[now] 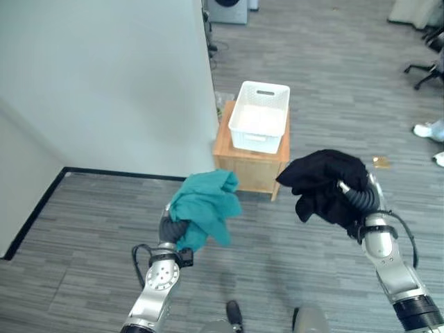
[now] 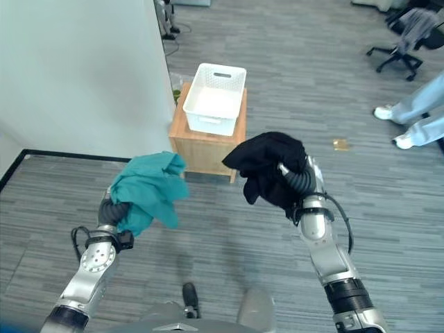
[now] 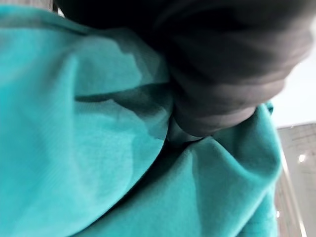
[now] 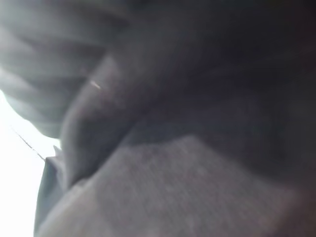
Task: Pick up bed clothes into laundry basket.
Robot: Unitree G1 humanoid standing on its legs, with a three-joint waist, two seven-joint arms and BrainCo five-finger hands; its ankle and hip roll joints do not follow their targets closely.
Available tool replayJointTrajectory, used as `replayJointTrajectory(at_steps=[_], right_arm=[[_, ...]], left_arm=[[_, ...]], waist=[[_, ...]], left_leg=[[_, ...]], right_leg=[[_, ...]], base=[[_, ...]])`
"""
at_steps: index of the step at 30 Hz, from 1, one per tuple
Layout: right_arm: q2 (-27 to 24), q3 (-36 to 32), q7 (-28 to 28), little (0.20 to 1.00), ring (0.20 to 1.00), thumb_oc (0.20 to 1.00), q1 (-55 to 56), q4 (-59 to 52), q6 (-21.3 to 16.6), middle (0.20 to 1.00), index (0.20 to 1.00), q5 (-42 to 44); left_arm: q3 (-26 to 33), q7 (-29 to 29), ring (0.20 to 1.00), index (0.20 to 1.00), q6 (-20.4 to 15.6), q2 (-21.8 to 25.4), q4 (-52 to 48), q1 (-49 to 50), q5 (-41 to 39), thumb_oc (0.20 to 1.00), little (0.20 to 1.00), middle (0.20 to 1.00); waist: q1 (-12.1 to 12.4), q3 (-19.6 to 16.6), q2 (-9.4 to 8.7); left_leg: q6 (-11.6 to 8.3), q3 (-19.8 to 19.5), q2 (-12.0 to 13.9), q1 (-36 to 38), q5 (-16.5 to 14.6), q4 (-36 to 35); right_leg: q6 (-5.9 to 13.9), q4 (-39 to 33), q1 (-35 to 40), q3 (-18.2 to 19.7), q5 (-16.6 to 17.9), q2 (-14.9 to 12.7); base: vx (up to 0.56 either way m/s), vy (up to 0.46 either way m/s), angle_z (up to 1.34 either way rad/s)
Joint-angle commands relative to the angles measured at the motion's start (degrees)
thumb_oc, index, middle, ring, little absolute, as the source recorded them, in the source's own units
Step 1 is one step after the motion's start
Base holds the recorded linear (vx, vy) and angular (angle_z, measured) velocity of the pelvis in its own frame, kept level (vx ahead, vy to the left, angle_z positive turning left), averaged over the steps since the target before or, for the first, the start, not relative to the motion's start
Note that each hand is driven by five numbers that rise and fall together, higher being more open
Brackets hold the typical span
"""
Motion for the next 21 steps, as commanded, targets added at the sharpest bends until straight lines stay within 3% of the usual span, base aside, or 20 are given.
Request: replayJointTrajectory(at_steps=[1, 3, 5, 6, 7, 8, 9, 10, 11, 12, 13, 16, 17, 19, 21], right_arm=[[-5.2, -1.8, -3.9, 0.2, 0.2, 0.2, -9.5, -3.2, -2.5, 0.2, 0.2, -2.7], [-5.3, -1.7, -3.9, 0.2, 0.2, 0.2, -9.6, -3.1, -2.5, 0.2, 0.2, -2.7], [-7.4, 0.6, -4.4, 0.2, 0.2, 0.2, -13.1, -3.6, -2.0, 0.2, 0.2, -6.4], [-8.1, 2.1, -4.7, 0.2, 0.2, 0.2, -15.0, -3.7, -2.0, 0.2, 0.2, -8.5], [-8.1, 2.1, -4.8, 0.2, 0.2, 0.2, -15.0, -3.7, -2.0, 0.2, 0.2, -8.5], [-8.8, 3.1, -4.9, 0.2, 0.2, 0.2, -16.2, -3.5, -2.2, 0.2, 0.2, -9.4], [-9.9, 5.4, -5.1, 0.2, 0.2, 0.2, -19.8, -2.8, -2.0, 0.2, 0.2, -9.8], [-9.9, 5.5, -5.1, 0.2, 0.2, 0.2, -19.8, -2.8, -2.0, 0.2, 0.2, -9.8], [-10.7, 7.1, -5.1, 0.2, 0.2, 0.2, -21.8, -2.2, -2.1, 0.2, 0.2, -10.2], [-12.1, 8.9, -4.4, 0.2, 0.2, 0.2, -24.1, -1.5, -1.5, 0.2, 0.2, -10.4], [-12.5, 9.4, -4.3, 0.2, 0.2, 0.2, -24.6, -0.8, -1.1, 0.2, 0.2, -10.4], [-14.0, 11.3, -3.3, 0.2, 0.2, 0.2, -26.0, 1.5, -0.4, 0.2, 0.2, -10.8], [-13.9, 12.0, -3.0, 0.2, 0.2, 0.2, -26.2, 2.8, -0.1, 0.2, 0.2, -10.8], [-13.5, 12.9, -3.0, 0.2, 0.2, 0.2, -26.9, 5.3, 0.3, 0.2, 0.2, -10.8], [-13.2, 13.2, -3.1, 0.2, 0.2, 0.2, -27.2, 6.9, 0.6, 0.2, 0.2, -10.5]], left_arm=[[0.7, -1.1, 0.2, 0.2, -4.4, 1.1, -4.3, -3.4, -0.8, 0.2, 0.2, 0.2], [0.8, -1.1, 0.2, 0.2, -4.4, 1.0, -4.2, -3.5, -0.8, 0.2, 0.2, 0.2], [0.9, -1.4, 0.2, 0.2, -4.7, 1.4, -4.0, -3.2, -0.8, 0.2, 0.2, 0.2], [0.7, -0.9, 0.2, 0.2, -5.5, -0.1, -4.3, -2.4, -1.5, 0.2, 0.2, 0.2], [0.7, -0.9, 0.2, 0.2, -5.5, -0.1, -4.3, -2.4, -1.5, 0.2, 0.2, 0.2], [0.4, -1.1, 0.2, 0.2, -5.8, -0.4, -4.6, -1.8, -2.2, 0.2, 0.2, 0.2], [-0.4, -1.2, 0.2, 0.2, -6.3, -1.2, -4.6, -1.7, -4.1, 0.2, 0.2, 0.2], [-0.3, -1.2, 0.2, 0.2, -6.3, -1.2, -4.6, -1.7, -4.1, 0.2, 0.2, 0.2], [-0.6, -0.9, 0.2, 0.2, -6.6, -1.3, -4.7, -1.9, -4.9, 0.2, 0.2, 0.2], [-1.1, -1.3, 0.2, 0.2, -6.6, -0.9, -4.6, -1.5, -5.4, 0.2, 0.2, 0.2], [-1.1, -1.7, 0.2, 0.2, -6.5, -0.7, -4.5, -1.1, -5.7, 0.2, 0.2, 0.2], [-1.1, -2.7, 0.2, 0.2, -5.9, -0.4, -4.4, 0.7, -6.0, 0.2, 0.2, 0.2], [-0.8, -2.9, 0.2, 0.2, -5.6, -0.5, -4.5, 1.6, -6.2, 0.2, 0.2, 0.2], [-0.4, -3.1, 0.2, 0.2, -5.5, -0.8, -4.4, 3.1, -6.7, 0.2, 0.2, 0.2], [-0.3, -3.2, 0.2, 0.2, -5.5, -1.1, -4.3, 3.5, -7.2, 0.2, 0.2, 0.2]], waist=[[0.0, -1.0, -1.23], [-0.2, -0.9, -1.07], [1.4, -1.9, -2.03], [1.9, -2.0, -2.02], [1.8, -2.0, -2.03], [2.4, -1.7, -1.99], [3.4, -0.3, -2.5], [3.3, -0.4, -2.51], [4.1, 0.4, -2.98], [5.1, 1.0, -4.5], [5.3, 1.0, -4.76], [6.0, 0.6, -4.28], [6.2, 0.4, -3.81], [6.9, -0.6, -2.44], [7.1, -1.0, -1.84]], left_leg=[[-7.18, -3.1, 3.9, 1.2, -2.0, 0.1], [-7.24, -3.3, 4.1, 1.3, -2.1, 0.1], [-7.85, -3.3, 3.9, 4.9, -4.0, 0.1], [-8.89, -3.8, 4.7, 5.5, -5.6, 6.3], [-8.88, -3.9, 4.7, 5.4, -5.6, 6.4], [-9.6, -3.7, 5.3, 4.5, -5.7, 11.4], [-11.49, -4.6, 7.3, -1.1, -1.8, 24.9], [-11.48, -4.7, 7.3, -1.3, -1.8, 24.9], [-12.63, -4.2, 8.5, -4.1, 0.9, 30.9], [-12.89, -1.2, 10.4, -7.3, 3.1, 37.3], [-12.78, 0.4, 11.7, -8.6, 3.2, 38.5], [-11.96, 3.5, 13.4, -9.7, 2.2, 31.4], [-11.54, 4.1, 12.5, -9.3, 1.6, 25.6], [-11.44, 3.5, 9.8, -8.0, 4.1, 12.7], [-11.52, 3.4, 9.2, -7.5, 6.0, 8.3]], right_leg=[[2.16, -16.1, 7.6, -0.9, 4.0, 5.2], [2.18, -16.9, 8.2, -1.2, 4.4, 5.4], [1.99, -18.6, 9.8, -3.2, 5.9, 4.4], [0.95, -18.9, 13.5, -3.9, 5.7, 4.7], [0.95, -18.9, 13.4, -4.0, 5.7, 4.6], [0.4, -19.7, 15.4, -5.0, 5.3, 4.6], [-1.64, -20.3, 18.7, -6.1, 4.2, 4.8], [-1.64, -20.3, 18.6, -6.2, 4.2, 4.8], [-2.75, -20.6, 20.1, -6.6, 3.4, 5.0], [-3.99, -20.7, 21.9, -7.0, 2.2, 4.7], [-4.44, -20.7, 22.6, -7.2, 1.6, 5.0], [-4.0, -20.7, 24.1, -7.7, 0.0, 5.6], [-3.31, -20.7, 24.6, -7.8, -0.7, 5.8], [-2.12, -20.7, 25.2, -7.6, -1.6, 6.4], [-1.68, -20.7, 25.9, -7.7, -2.0, 6.6]], base=[[0.37, -0.238, 0.54], [0.2, -0.116, 0.67], [0.51, -0.324, 0.84], [0.38, -0.261, 0.36], [0.35, -0.259, 0.01], [0.22, -0.279, 0.24], [0.22, -0.279, 0.35], [0.21, -0.315, 0.34], [0.25, -0.301, 0.1], [0.34, -0.359, 0.1], [0.34, -0.274, 0.09], [0.28, -0.054, 0.07], [0.28, 0.07, 0.09], [0.24, 0.11, -0.11], [0.2, 0.074, -0.13]])
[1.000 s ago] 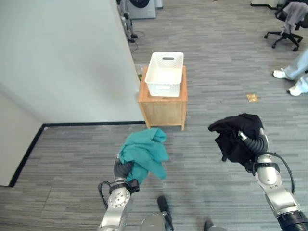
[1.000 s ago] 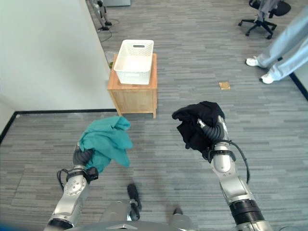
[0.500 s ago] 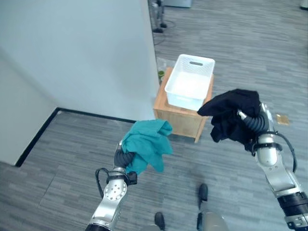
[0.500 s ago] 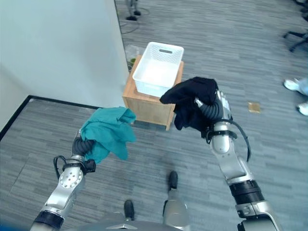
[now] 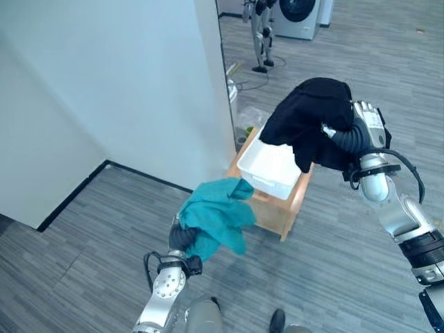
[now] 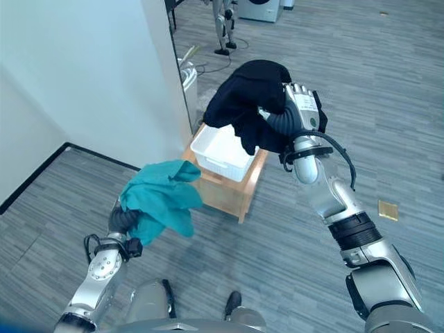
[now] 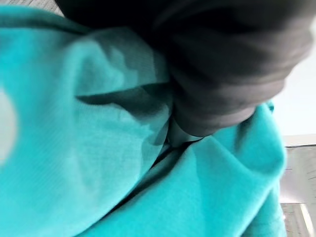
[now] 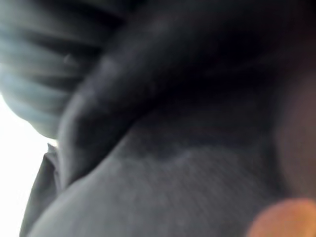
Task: Pick up bed clothes into laundry basket.
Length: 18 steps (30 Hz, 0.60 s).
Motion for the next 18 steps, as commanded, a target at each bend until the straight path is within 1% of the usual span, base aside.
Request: replayJointTrajectory(at_steps=[1, 2, 3, 4, 5, 6, 7, 9, 10, 11, 12, 13, 14, 15, 16, 17, 18], right_arm=[[-3.0, 0.0, -1.5, 0.2, 0.2, 0.2, -4.2, 1.4, -0.1, 0.2, 0.2, -1.0], [-3.4, 0.1, -1.6, 0.2, 0.2, 0.2, -4.5, 2.3, 0.1, 0.2, 0.2, -0.8], [-3.7, 0.0, -1.6, 0.2, 0.2, 0.2, -4.5, 2.6, 0.4, 0.2, 0.2, -0.7], [-4.0, 0.3, -1.5, 0.2, 0.2, 0.2, -4.8, 2.8, 0.4, 0.2, 0.2, -0.7], [-4.0, 0.7, -1.4, 0.2, 0.2, 0.2, -5.0, 3.3, 0.8, 0.2, 0.2, -1.2], [-4.3, 1.6, -1.5, 0.2, 0.2, 0.2, -6.3, 5.6, 1.0, 0.2, 0.2, -1.5], [-4.3, 1.6, -1.5, 0.2, 0.2, 0.2, -6.3, 5.7, 1.0, 0.2, 0.2, -1.5], [-5.3, 2.5, -1.3, 0.2, 0.2, 0.2, -7.3, 7.8, 1.4, 0.2, 0.2, -1.8], [-5.4, 2.8, -1.4, 0.2, 0.2, 0.2, -7.3, 9.6, 1.6, 0.2, 0.2, -2.1], [-7.1, 4.3, -0.5, 0.2, 0.2, 0.2, -7.8, 13.3, 2.6, 0.2, 0.2, -5.2], [-7.1, 4.4, -0.5, 0.2, 0.2, 0.2, -7.9, 13.4, 2.5, 0.2, 0.2, -5.2], [-7.9, 5.5, -0.1, 0.2, 0.2, 0.2, -8.8, 15.6, 3.0, 0.2, 0.2, -6.0], [-7.9, 5.5, -0.1, 0.2, 0.2, 0.2, -8.8, 15.6, 3.0, 0.2, 0.2, -6.0], [-9.2, 7.9, 1.0, 0.2, 0.2, 0.2, -11.2, 21.5, 4.4, 0.2, 0.2, -7.0], [-9.2, 7.9, 1.0, 0.2, 0.2, 0.2, -11.2, 21.6, 4.4, 0.2, 0.2, -7.0], [-8.3, 7.9, 1.2, 0.2, 0.2, 0.2, -11.7, 23.6, 4.8, 0.2, 0.2, -6.5], [-8.3, 8.0, 1.2, 0.2, 0.2, 0.2, -11.8, 23.7, 4.8, 0.2, 0.2, -6.4]], left_arm=[[0.7, -0.5, 0.2, 0.2, -4.2, 0.4, -4.9, -0.5, -2.4, 0.2, 0.2, 0.2], [0.9, -0.6, 0.2, 0.2, -4.1, 0.4, -4.8, -0.4, -2.6, 0.2, 0.2, 0.2], [1.0, -0.7, 0.2, 0.2, -4.0, 0.4, -4.8, 0.0, -2.6, 0.2, 0.2, 0.2], [0.8, -0.9, 0.2, 0.2, -4.0, 0.3, -4.6, 0.4, -2.9, 0.2, 0.2, 0.2], [0.9, -0.8, 0.2, 0.2, -3.9, 0.4, -4.9, 0.9, -2.9, 0.2, 0.2, 0.2], [0.5, -1.1, 0.2, 0.2, -3.7, 0.9, -4.6, 0.9, -2.7, 0.2, 0.2, 0.2], [0.6, -1.1, 0.2, 0.2, -3.7, 0.9, -4.6, 0.9, -2.7, 0.2, 0.2, 0.2], [0.0, -1.7, 0.2, 0.2, -3.4, 1.3, -4.0, 0.7, -2.7, 0.2, 0.2, 0.2], [-0.4, -1.9, 0.2, 0.2, -3.2, 1.7, -3.7, 0.2, -2.5, 0.2, 0.2, 0.2], [-1.0, -2.7, 0.2, 0.2, -2.6, 2.9, -3.5, -0.7, -2.3, 0.2, 0.2, 0.2], [-0.9, -2.7, 0.2, 0.2, -2.6, 2.9, -3.5, -0.7, -2.3, 0.2, 0.2, 0.2], [-1.4, -2.8, 0.2, 0.2, -2.5, 3.3, -3.3, -1.0, -2.2, 0.2, 0.2, 0.2], [-1.4, -2.8, 0.2, 0.2, -2.5, 3.3, -3.3, -1.0, -2.2, 0.2, 0.2, 0.2], [-1.9, -2.2, 0.2, 0.2, -2.3, 4.1, -2.0, -2.7, -1.0, 0.2, 0.2, 0.2], [-1.9, -2.2, 0.2, 0.2, -2.3, 4.1, -2.0, -2.7, -1.0, 0.2, 0.2, 0.2], [-2.0, -2.1, 0.2, 0.2, -2.3, 4.4, -1.5, -3.7, -0.6, 0.2, 0.2, 0.2], [-2.0, -2.1, 0.2, 0.2, -2.4, 4.4, -1.4, -3.8, -0.6, 0.2, 0.2, 0.2]], waist=[[1.8, -3.2, 2.49], [1.9, -3.4, 2.63], [1.8, -3.8, 3.06], [1.6, -4.1, 3.3], [1.9, -4.6, 3.2], [2.6, -5.0, 2.44], [2.6, -5.0, 2.42], [2.8, -5.5, 1.42], [3.0, -5.6, 0.78], [3.5, -5.3, -0.25], [3.5, -5.4, -0.29], [3.1, -4.8, -0.5], [3.1, -4.8, -0.5], [1.7, -2.2, -0.64], [1.7, -2.3, -0.65], [1.3, -1.5, 0.27], [1.1, -1.3, 0.17]], left_leg=[[1.6, -0.1, -0.7, 5.3, 0.0, -4.2], [1.48, 0.8, -0.4, 5.1, 0.8, -4.6], [2.09, 2.2, -0.1, 5.8, 0.6, -6.3], [2.15, 2.9, -0.4, 7.5, 1.0, -8.2], [2.57, 2.4, -0.9, 8.0, 0.8, -8.6], [2.82, 2.4, -1.4, 8.6, 0.7, -8.8], [2.83, 2.4, -1.4, 8.6, 0.6, -8.8], [3.43, 2.9, -1.9, 9.2, 0.0, -9.2], [3.96, 2.8, -2.4, 9.6, -0.6, -9.3], [5.13, 2.5, -3.2, 10.7, -2.5, -9.8], [5.19, 2.6, -3.3, 10.6, -2.6, -9.8], [5.75, 2.0, -3.7, 11.3, -3.6, -9.8], [5.75, 2.0, -3.7, 11.3, -3.6, -9.8], [7.21, 0.9, -3.9, 12.0, -5.3, -9.8], [7.21, 0.9, -3.9, 12.0, -5.3, -9.8], [6.91, 0.8, -3.3, 12.3, -5.5, -9.8], [6.91, 0.6, -3.4, 12.5, -5.7, -9.8]], right_leg=[[6.23, 0.9, 2.7, -0.7, -6.6, -3.6], [6.21, 0.9, 3.5, -1.0, -7.1, -3.5], [6.22, 0.9, 3.8, -1.2, -7.2, -3.0], [6.37, 0.9, 4.6, -1.2, -7.6, -2.9], [6.47, 0.9, 5.1, -1.0, -7.7, -2.9], [6.53, 0.9, 6.0, -0.9, -7.6, -3.2], [6.54, 0.9, 6.0, -0.9, -7.6, -3.2], [6.67, 2.3, 6.3, -1.0, -7.9, -3.4], [7.02, 4.8, 5.8, -1.1, -8.2, -3.8], [8.63, 12.2, 2.9, -2.0, -8.2, -5.0], [8.69, 12.6, 2.6, -1.9, -8.4, -5.2], [9.88, 17.7, -0.3, -1.5, -6.8, -6.0], [9.88, 17.7, -0.3, -1.5, -6.8, -6.0], [13.18, 33.6, -11.6, 3.5, -1.9, -6.9], [13.18, 33.6, -11.6, 3.5, -1.9, -6.9], [12.28, 31.6, -13.8, 3.6, -2.4, -7.7], [12.35, 31.8, -13.6, 3.5, -2.7, -7.9]], base=[[0.26, 0.068, -0.27], [0.22, 0.062, -0.26], [0.24, 0.077, -0.16], [0.28, 0.097, 0.03], [0.35, 0.099, 0.1], [0.25, 0.061, 0.04], [0.22, 0.059, -0.05], [0.15, 0.052, 0.04], [0.2, 0.092, 0.23], [0.15, 0.082, 0.2], [0.1, 0.086, 0.11], [0.01, 0.032, 0.39], [0.01, 0.088, 0.43], [0.0, 0.06, 0.36], [0.06, 0.042, 0.05], [0.07, -0.018, 0.19], [0.11, -0.038, 0.14]])
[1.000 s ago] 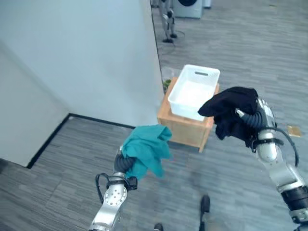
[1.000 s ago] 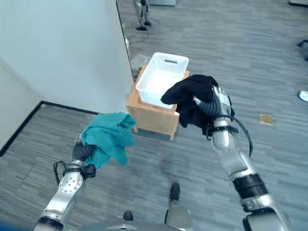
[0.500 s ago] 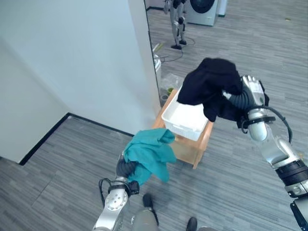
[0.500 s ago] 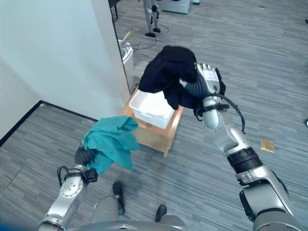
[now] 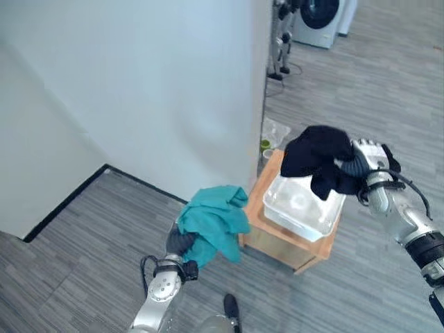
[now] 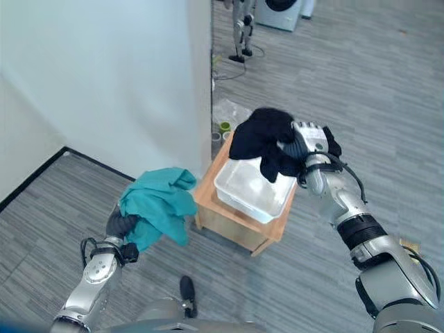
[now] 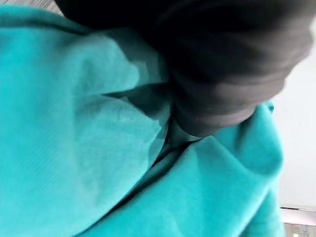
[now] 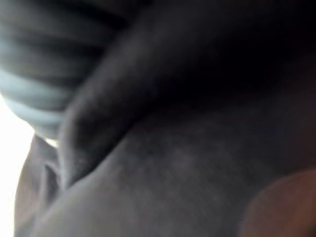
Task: Pick up bed clothes into laundry basket.
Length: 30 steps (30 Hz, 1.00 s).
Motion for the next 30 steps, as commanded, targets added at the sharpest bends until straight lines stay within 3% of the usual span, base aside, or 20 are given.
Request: replayJointTrajectory(at_steps=[1, 3, 4, 6, 11, 16, 17, 18, 21, 27, 30], right_arm=[[-2.9, -2.0, -1.3, 0.2, 0.2, 0.2, -8.3, 1.0, 1.3, 0.2, 0.2, 0.1], [-1.9, -2.3, -1.4, 0.2, 0.2, 0.2, -7.8, 1.5, 1.4, 0.2, 0.2, 1.1], [-1.3, -2.7, -1.4, 0.2, 0.2, 0.2, -6.6, 2.9, 1.5, 0.2, 0.2, 2.1], [1.3, -2.3, -1.5, 0.2, 0.2, 0.2, -6.8, 5.0, 1.7, 0.2, 0.2, 2.5], [2.2, -0.5, -0.6, 0.2, 0.2, 0.2, -8.1, 5.3, 1.0, 0.2, 0.2, 2.3], [3.2, 2.1, 0.2, 0.2, 0.2, 0.2, -10.8, 10.6, 0.8, 0.2, 0.2, 2.7], [3.6, 2.3, 0.3, 0.947, 0.947, 0.947, -11.1, 11.9, 0.8, 0.947, 0.947, 3.2], [4.4, 2.4, 0.1, 1.0, 1.0, 1.0, -11.5, 13.0, 0.7, 1.0, 1.0, 4.0], [6.7, 3.2, 1.0, 1.0, 1.0, 1.0, -11.7, 16.5, 1.0, 1.0, 1.0, 5.5], [5.6, 3.7, 2.2, 1.0, 1.0, 1.0, -13.4, 16.8, 0.6, 1.0, 1.0, 7.6], [5.0, -2.2, 0.4, 1.0, 1.0, 1.0, -10.9, 10.4, 0.2, 1.0, 1.0, 14.5]], left_arm=[[0.8, -0.1, 0.2, 0.2, -3.3, 0.8, -4.4, -1.9, 0.7, 0.2, 0.2, 0.2], [0.6, -0.4, 0.2, 0.2, -3.4, 0.9, -4.5, -2.2, 0.4, 0.2, 0.2, 0.2], [1.0, -0.6, 0.2, 0.2, -3.5, 1.1, -3.9, -2.8, -0.2, 0.2, 0.2, 0.2], [1.8, -0.2, 0.2, 0.2, -3.5, 1.0, -3.4, -2.3, -0.5, 0.2, 0.2, 0.2], [2.7, -0.9, 0.2, 0.2, -3.5, -0.3, -2.8, 0.6, -0.2, 0.2, 0.2, 0.2], [2.8, -1.4, 0.2, 0.2, -3.7, -1.1, -0.4, 1.2, -0.9, 0.2, 0.2, 0.2], [2.9, -1.3, 0.2, 0.2, -3.7, -1.1, 0.0, 1.1, -1.0, 0.2, 0.2, 0.2], [2.9, -1.2, 0.2, 0.2, -3.9, -1.3, 0.3, 0.8, -1.4, 0.2, 0.2, 0.2], [2.8, -1.3, 0.2, 0.2, -4.0, -1.3, 0.5, -0.1, -2.0, 0.2, 0.2, 0.2], [2.4, -2.5, 0.2, 0.2, -4.0, -1.1, -1.0, -0.8, -3.7, 0.2, 0.2, 0.2], [1.7, -2.0, 0.2, 0.2, -3.4, -1.4, -2.4, -2.0, -3.4, 0.2, 0.2, 0.2]], waist=[[0.6, 1.2, -0.16], [-0.4, 1.4, -0.09], [-1.3, 1.4, -0.58], [-0.3, 0.7, -1.54], [0.5, -0.5, -0.75], [1.7, 0.2, 0.74], [1.8, 0.2, 0.9], [2.0, 0.3, 1.06], [2.4, 0.3, 1.46], [2.2, -0.2, 1.78], [0.7, -0.4, 1.92]], left_leg=[[-7.61, -0.4, 5.2, 3.2, -2.0, 0.3], [-8.06, -1.9, 4.9, 3.4, -2.6, 0.3], [-8.67, -3.8, 4.6, 3.3, -3.4, 0.3], [-9.29, -3.3, 4.8, 3.9, -3.7, 0.3], [-10.35, -4.0, 5.7, 3.3, -2.9, 0.3], [-12.04, -5.8, 7.1, 0.5, -1.1, 0.3], [-12.17, -5.9, 7.3, 0.2, -0.9, 0.3], [-12.32, -6.1, 7.4, -0.1, -0.7, 0.3], [-12.62, -6.8, 7.8, -0.4, -0.2, 0.3], [-12.94, -6.9, 8.1, 0.8, 0.0, 0.3], [-12.8, -6.5, 8.0, 2.0, -0.5, 0.3]], right_leg=[[-1.45, -13.3, -2.0, -0.8, 5.2, 1.1], [-2.88, -21.7, -1.9, 1.1, 4.2, 1.9], [-3.34, -31.3, -2.2, 4.7, 5.7, 2.3], [-2.39, -35.5, -0.4, 2.5, 9.4, 0.5], [-2.93, -40.2, 2.6, -0.6, 10.6, 1.2], [-3.42, -40.8, 2.3, -2.1, 9.6, 2.0], [-3.49, -40.8, 2.2, -2.2, 9.4, 2.2], [-3.55, -40.8, 2.2, -2.3, 9.3, 2.4], [-3.94, -40.8, 2.5, -2.6, 8.8, 2.8], [-4.37, -40.8, 4.4, -2.7, 7.8, 3.3], [-4.23, -40.8, 5.3, -2.2, 7.6, 3.1]], base=[[0.1, -0.046, 0.09], [0.18, -0.124, 0.07], [0.22, -0.205, 0.29], [0.26, -0.206, 0.82], [0.15, -0.118, 0.2], [0.04, -0.09, 0.13], [0.01, -0.082, 0.22], [0.01, -0.035, 0.14], [0.03, -0.067, 0.22], [0.01, -0.041, 0.12], [0.0, 0.006, -0.04]])
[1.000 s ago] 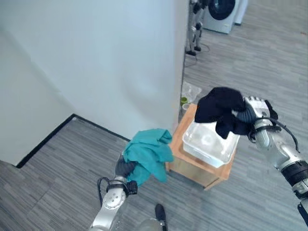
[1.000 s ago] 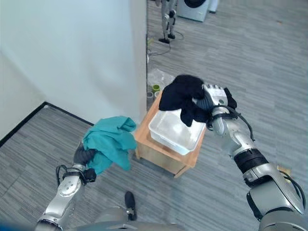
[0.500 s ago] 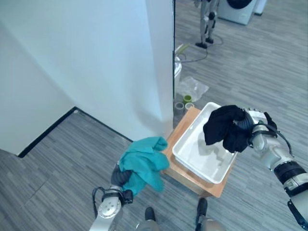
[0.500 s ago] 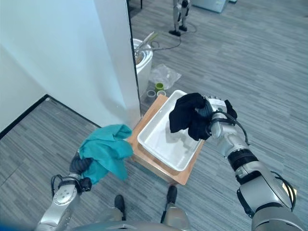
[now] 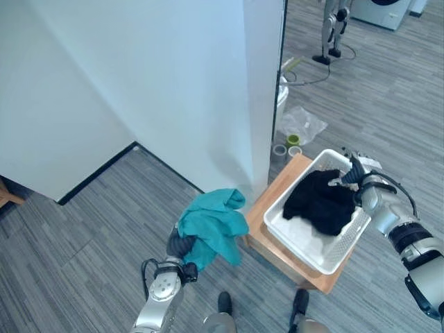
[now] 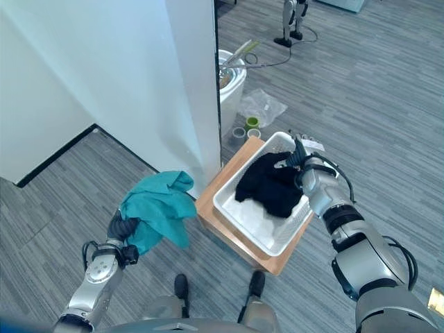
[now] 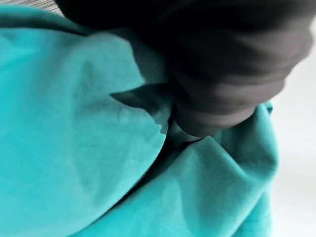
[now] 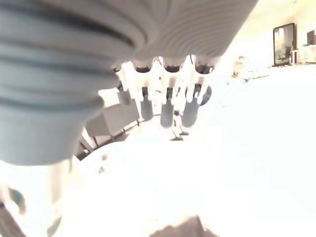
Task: Pick up bed clothes into laundry basket.
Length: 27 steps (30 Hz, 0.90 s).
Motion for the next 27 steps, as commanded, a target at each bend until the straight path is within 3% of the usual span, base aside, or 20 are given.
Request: replayJointTrajectory(at_steps=[1, 3, 7, 9, 11, 12, 17, 18, 23, 27], right_arm=[[-1.7, -6.1, -3.9, 1.0, 1.0, 1.0, 1.9, -13.0, -1.8, 1.0, 1.0, 6.8], [-0.5, -13.6, -4.9, 1.0, 1.0, 1.0, 12.7, -22.9, -2.8, 1.0, 1.0, 7.3], [2.1, -18.9, -4.7, 1.0, 1.0, 1.0, 24.7, -29.1, -3.8, 1.0, 1.0, 5.8], [6.0, -21.2, -4.2, 1.0, 1.0, 1.0, 34.0, -26.1, -3.5, 1.0, 1.0, 5.9], [7.1, -21.6, -4.1, 1.0, 1.0, 1.0, 36.3, -23.9, -3.4, 1.0, 1.0, 6.4], [9.4, -23.1, -3.6, 1.0, 1.0, 1.0, 40.3, -20.0, -3.4, 1.0, 1.0, 8.8], [11.2, -25.9, -2.4, 1.0, 1.0, 1.0, 48.1, -15.2, -3.5, 1.0, 1.0, 10.7], [11.8, -26.1, -1.9, 1.0, 1.0, 1.0, 50.5, -10.2, -3.4, 1.0, 1.0, 10.7], [13.0, -26.5, -1.5, 1.0, 1.0, 1.0, 52.0, -2.7, -3.7, 1.0, 1.0, 13.2], [13.8, -24.1, -1.6, 1.0, 1.0, 1.0, 51.2, 1.5, -3.8, 1.0, 1.0, 15.0]], left_arm=[[-2.0, -0.3, 0.2, 0.2, -3.1, 1.3, -6.3, -3.3, -0.6, 0.2, 0.2, 0.2], [-1.8, -0.4, 0.2, 0.2, -2.3, 0.5, -7.5, -4.4, 0.9, 0.2, 0.2, 0.2], [-3.1, -0.8, 0.2, 0.2, -1.7, -0.3, -8.8, -6.3, 3.3, 0.2, 0.2, 0.2], [-4.7, -0.8, 0.2, 0.2, -1.0, -0.7, -10.2, -8.8, 6.0, 0.2, 0.2, 0.2], [-5.2, -0.7, 0.2, 0.2, -1.0, -0.9, -10.8, -9.5, 6.6, 0.2, 0.2, 0.2], [-5.1, -0.1, 0.2, 0.2, -0.9, -0.9, -12.3, -10.9, 7.8, 0.2, 0.2, 0.2], [-4.6, 1.5, 0.2, 0.2, -0.5, 0.0, -14.0, -12.9, 11.8, 0.2, 0.2, 0.2], [-4.5, 2.8, 0.2, 0.2, 0.4, 0.6, -12.4, -14.6, 15.4, 0.2, 0.2, 0.2], [-4.7, 6.0, 0.2, 0.2, 2.7, 1.3, -5.0, -19.7, 22.2, 0.2, 0.2, 0.2], [-7.4, 10.0, 0.2, 0.2, 5.9, -0.8, 13.8, -28.2, 25.7, 0.2, 0.2, 0.2]], waist=[[-2.7, -1.3, -2.22], [-4.9, -1.5, -1.49], [-7.1, -2.1, -0.8], [-10.1, -2.2, -0.12], [-10.8, -2.4, 0.07], [-12.5, -2.1, 0.35], [-15.4, -1.7, 0.74], [-16.6, -1.6, 0.85], [-18.3, -1.6, 1.22], [-20.3, -1.5, 1.49]], left_leg=[[-3.31, 0.4, 1.4, 0.1, 0.9, 0.3], [-2.95, 1.1, 1.4, 1.0, 0.2, 0.3], [-2.48, 2.4, 1.3, 2.2, -0.5, 0.3], [-2.17, 4.0, 1.3, 3.8, -1.5, 0.3], [-2.08, 4.6, 1.4, 3.9, -1.5, 0.3], [-1.94, 5.3, 1.3, 4.6, -2.1, 0.3], [-1.86, 6.6, 1.2, 4.8, -2.1, 0.3], [-1.91, 7.4, 1.3, 5.0, -2.1, 0.3], [-2.06, 8.3, 1.4, 4.8, -1.9, 0.3], [-2.28, 9.5, 1.3, 5.0, -2.0, 0.3]], right_leg=[[2.67, 1.3, 6.3, 0.9, -10.6, -1.7], [2.73, 1.3, 6.5, 1.5, -10.7, -1.9], [2.73, 1.3, 6.5, 2.5, -10.7, -2.1], [2.95, 1.3, 6.7, 3.6, -10.7, -2.3], [2.94, 1.3, 6.3, 4.1, -10.4, -2.3], [3.16, 1.3, 6.3, 4.8, -10.4, -2.4], [3.43, 1.3, 5.4, 6.3, -9.8, -2.2], [3.5, 1.3, 4.9, 6.9, -9.5, -2.1], [3.46, 1.3, 3.9, 7.9, -8.8, -1.9], [3.73, 1.3, 3.2, 8.5, -8.5, -1.8]], base=[[0.01, 0.028, -0.05], [0.01, 0.013, -0.02], [0.02, 0.009, -0.23], [0.02, 0.02, -0.32], [0.0, 0.015, -0.34], [-0.02, -0.002, -0.31], [-0.01, 0.003, -0.31], [-0.02, 0.005, -0.17], [-0.01, -0.006, -0.26], [0.01, -0.014, -0.12]])
